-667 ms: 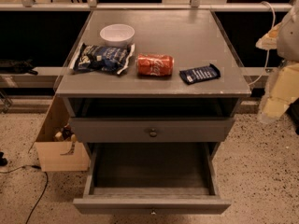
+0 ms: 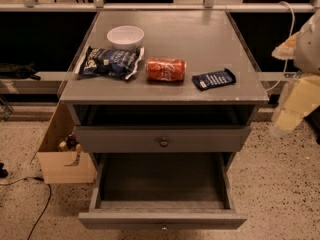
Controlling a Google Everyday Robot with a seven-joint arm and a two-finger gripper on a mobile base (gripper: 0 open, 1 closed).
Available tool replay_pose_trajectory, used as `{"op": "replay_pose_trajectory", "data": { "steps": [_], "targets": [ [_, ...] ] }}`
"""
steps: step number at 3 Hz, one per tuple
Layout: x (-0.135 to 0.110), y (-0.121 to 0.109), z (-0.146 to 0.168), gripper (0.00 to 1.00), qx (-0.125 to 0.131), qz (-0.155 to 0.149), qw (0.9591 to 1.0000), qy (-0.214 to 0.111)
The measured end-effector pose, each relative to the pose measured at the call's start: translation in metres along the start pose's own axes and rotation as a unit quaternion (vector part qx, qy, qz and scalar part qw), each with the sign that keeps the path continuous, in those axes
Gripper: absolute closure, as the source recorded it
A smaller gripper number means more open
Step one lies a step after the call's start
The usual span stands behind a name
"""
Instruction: Close middle drawer
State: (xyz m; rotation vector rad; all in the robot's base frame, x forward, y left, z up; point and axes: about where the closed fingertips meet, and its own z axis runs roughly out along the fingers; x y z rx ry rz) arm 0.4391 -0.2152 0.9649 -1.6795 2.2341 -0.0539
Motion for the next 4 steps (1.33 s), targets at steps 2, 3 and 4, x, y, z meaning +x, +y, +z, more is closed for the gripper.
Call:
{"op": "replay_pose_trajectory", "data": {
  "steps": [2,3,4],
  "targets": [
    [0.018,0.066,0.104,0.11,-0.075,0.117,0.9852,-0.1],
    [0.044,0.11,0.155,0.26,-0.12,0.15,0.9752,-0.11],
    [0.064,0.14,0.186,0.49,-0.147,0.167,0.969,-0.108]
  ]
}}
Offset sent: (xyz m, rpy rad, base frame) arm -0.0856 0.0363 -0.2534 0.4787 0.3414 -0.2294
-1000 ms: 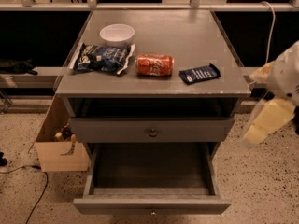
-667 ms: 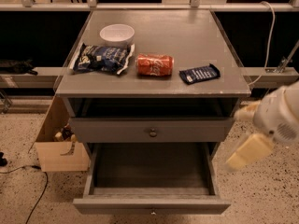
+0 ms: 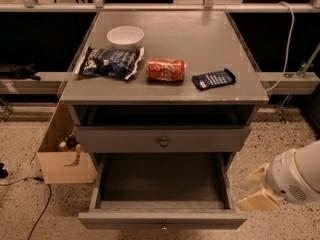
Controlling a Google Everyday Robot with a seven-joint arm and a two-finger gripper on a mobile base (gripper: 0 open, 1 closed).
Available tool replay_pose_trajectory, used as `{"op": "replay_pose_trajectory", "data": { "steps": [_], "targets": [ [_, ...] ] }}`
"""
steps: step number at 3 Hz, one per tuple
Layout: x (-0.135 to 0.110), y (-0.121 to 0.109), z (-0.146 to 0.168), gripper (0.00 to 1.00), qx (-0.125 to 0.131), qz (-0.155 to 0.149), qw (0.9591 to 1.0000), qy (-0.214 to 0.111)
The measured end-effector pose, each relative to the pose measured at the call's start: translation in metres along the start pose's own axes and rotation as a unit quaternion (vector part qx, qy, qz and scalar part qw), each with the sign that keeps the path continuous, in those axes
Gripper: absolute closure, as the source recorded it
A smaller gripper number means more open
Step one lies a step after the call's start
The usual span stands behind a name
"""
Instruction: Close middle drawer
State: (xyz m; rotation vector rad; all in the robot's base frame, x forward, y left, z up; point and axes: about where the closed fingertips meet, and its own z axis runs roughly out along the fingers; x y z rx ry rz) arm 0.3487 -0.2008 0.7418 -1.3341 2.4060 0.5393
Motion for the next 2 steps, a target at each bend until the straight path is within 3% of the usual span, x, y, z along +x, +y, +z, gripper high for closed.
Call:
{"op": "replay_pose_trajectory", "data": {
  "steps": [1,2],
  "targets": [
    [0.012,-0.001,0.001,0.55,0.009,-0.005,0.9999,0.006],
    [-0.006,-0.019,-0.028,0.46,0.052,-0.027,0.9983,0.007]
  ]
}}
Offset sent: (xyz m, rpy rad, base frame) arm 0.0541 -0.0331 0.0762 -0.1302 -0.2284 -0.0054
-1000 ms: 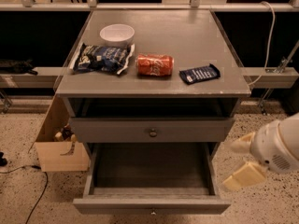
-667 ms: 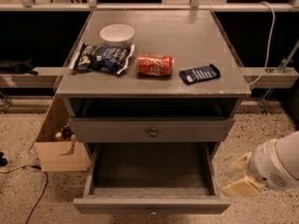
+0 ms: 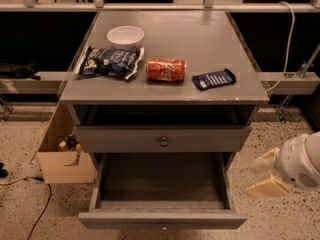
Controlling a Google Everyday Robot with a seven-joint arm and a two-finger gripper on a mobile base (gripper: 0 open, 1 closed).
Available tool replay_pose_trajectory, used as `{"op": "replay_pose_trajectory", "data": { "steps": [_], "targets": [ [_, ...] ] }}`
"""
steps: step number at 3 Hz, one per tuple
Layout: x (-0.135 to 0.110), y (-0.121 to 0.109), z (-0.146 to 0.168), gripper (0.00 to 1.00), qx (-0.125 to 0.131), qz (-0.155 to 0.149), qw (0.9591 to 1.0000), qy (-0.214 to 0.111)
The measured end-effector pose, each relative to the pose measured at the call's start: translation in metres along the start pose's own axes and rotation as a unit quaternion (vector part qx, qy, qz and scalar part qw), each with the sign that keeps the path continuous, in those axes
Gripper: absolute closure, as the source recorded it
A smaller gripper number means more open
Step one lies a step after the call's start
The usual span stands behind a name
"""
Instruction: Close middle drawer
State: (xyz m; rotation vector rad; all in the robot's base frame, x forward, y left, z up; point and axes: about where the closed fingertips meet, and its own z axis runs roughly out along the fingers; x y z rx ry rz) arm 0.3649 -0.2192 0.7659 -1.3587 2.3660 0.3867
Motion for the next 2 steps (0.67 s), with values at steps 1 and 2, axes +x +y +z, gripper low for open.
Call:
{"op": "replay_pose_trajectory", "data": {
  "steps": [1,2],
  "targets": [
    [0.002,-0.002,0.018,0.49,-0.006,-0.008,0.9997,0.023],
    [0.048,0.032,0.08,0.5,-0.07,0.011,0.9942,0.08]
  ]
}}
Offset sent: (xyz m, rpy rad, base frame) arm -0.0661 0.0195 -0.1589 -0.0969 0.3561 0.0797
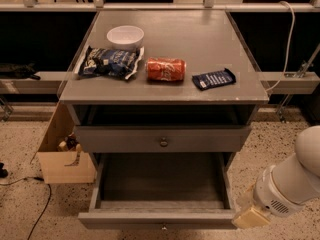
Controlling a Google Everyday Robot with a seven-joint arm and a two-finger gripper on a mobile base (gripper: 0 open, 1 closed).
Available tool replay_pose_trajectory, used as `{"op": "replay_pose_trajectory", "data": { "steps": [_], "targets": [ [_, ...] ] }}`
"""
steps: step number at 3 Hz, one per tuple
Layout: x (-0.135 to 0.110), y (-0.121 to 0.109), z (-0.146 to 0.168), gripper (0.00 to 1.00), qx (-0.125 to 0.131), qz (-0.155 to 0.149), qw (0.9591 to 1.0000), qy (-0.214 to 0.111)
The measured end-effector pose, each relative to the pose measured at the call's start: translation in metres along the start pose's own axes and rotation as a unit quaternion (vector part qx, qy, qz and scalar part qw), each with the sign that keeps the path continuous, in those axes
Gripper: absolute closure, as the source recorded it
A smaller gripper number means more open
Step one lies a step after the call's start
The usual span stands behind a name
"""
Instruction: Close middle drawer
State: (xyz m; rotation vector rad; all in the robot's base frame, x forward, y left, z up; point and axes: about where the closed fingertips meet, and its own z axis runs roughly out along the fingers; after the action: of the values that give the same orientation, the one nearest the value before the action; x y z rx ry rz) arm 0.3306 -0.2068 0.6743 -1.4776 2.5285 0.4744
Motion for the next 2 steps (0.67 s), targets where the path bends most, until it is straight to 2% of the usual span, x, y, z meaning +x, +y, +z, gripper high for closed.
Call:
{"op": "replay_pose_trajectory", "data": {
  "steps": [1,2],
  "targets": [
    [0.0007,0.0011,0.0003,0.52,-0.001,0.0,1.0,0.001],
    [0.0003,0.0014,-0.0004,0.33,0.0,0.0,1.0,0.001]
  ]
}}
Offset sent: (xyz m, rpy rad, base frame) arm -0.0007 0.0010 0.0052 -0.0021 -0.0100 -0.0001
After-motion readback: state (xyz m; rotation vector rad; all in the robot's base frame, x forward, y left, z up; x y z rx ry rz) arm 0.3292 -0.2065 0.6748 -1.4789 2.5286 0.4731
